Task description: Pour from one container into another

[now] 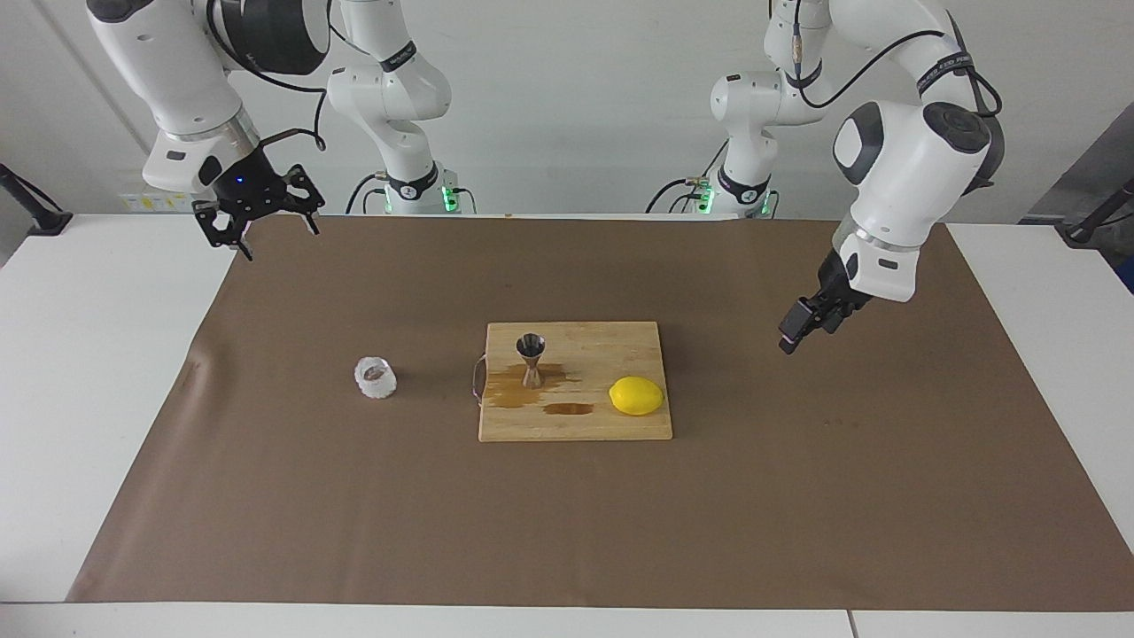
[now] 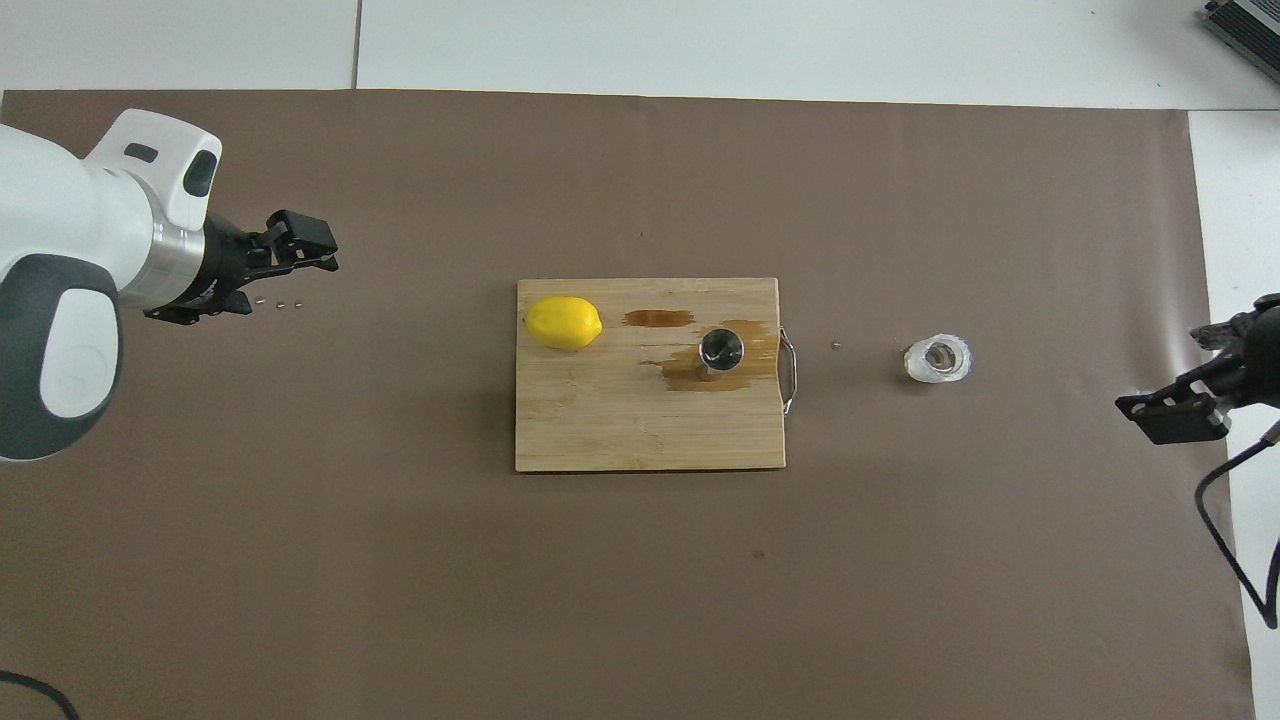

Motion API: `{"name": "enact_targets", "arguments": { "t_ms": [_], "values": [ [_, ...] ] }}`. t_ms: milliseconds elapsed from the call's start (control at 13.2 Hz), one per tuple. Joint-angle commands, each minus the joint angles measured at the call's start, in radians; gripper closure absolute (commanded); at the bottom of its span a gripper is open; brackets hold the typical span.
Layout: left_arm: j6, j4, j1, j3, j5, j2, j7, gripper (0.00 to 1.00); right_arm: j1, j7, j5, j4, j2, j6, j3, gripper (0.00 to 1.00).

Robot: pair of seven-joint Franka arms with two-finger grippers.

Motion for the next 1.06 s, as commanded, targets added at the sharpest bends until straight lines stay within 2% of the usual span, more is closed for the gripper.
{"name": "enact_targets", "arguments": {
  "t_ms": [0, 152, 304, 455, 607, 911, 987],
  "values": [
    [-0.064, -0.004, 0.003, 0.022, 0.057, -0.050, 0.210, 0.00, -0.011, -0.288, -0.003, -0.135, -0.034, 0.141, 0.008, 0.00],
    [-0.116, -0.002, 0.021, 0.022, 0.083, -0.073, 0.300, 0.00, -0.005, -0.431, 0.010, -0.182, -0.014, 0.149, 0.008, 0.00],
    [-0.147, 0.018, 0.055, 0.017, 0.086, -0.087, 0.382, 0.00, -0.002, -0.582, 0.055, -0.222, 0.032, 0.219, 0.008, 0.00],
    [-0.214, 0.108, 0.055, 0.023, 0.084, -0.076, 0.397, 0.00, -0.017, -0.795, 0.212, -0.221, 0.122, 0.264, 0.008, 0.00],
    [-0.233, 0.134, 0.061, 0.028, 0.084, -0.083, 0.412, 0.00, -0.042, -1.031, 0.335, -0.216, 0.230, 0.353, 0.008, 0.00],
    [-0.265, 0.139, 0.067, 0.033, 0.077, -0.100, 0.417, 0.00, -0.039, -1.082, 0.351, -0.215, 0.251, 0.372, 0.008, 0.00],
    [-0.289, 0.139, 0.078, 0.031, 0.077, -0.100, 0.418, 0.00, -0.042, -1.107, 0.392, -0.215, 0.279, 0.369, 0.010, 0.00]
  ]
}}
